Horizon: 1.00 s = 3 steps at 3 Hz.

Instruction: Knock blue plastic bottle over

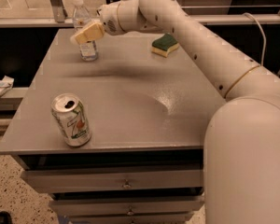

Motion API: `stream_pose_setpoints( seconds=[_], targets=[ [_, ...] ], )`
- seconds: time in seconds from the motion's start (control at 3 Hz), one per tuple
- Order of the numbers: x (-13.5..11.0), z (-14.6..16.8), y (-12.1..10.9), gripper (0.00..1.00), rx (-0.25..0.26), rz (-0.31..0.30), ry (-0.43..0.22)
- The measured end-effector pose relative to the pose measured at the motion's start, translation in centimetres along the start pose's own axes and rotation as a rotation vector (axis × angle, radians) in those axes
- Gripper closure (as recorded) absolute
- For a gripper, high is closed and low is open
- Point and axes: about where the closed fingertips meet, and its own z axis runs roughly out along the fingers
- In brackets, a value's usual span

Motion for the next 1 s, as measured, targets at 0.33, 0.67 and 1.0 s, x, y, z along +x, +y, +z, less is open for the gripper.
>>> stream_pose_setpoints(
  seconds=[0.33, 0.67, 1.0],
  targets=[
    [-0.30, 1.78, -0.21, 0.05, -0.006, 0.008, -0.021],
    [-0.01, 2.47, -0.34, 0.23, -0.004, 0.021, -0.033],
    [0.26, 1.91, -0.48, 0.46, 0.001, 0.035, -0.040]
  ],
)
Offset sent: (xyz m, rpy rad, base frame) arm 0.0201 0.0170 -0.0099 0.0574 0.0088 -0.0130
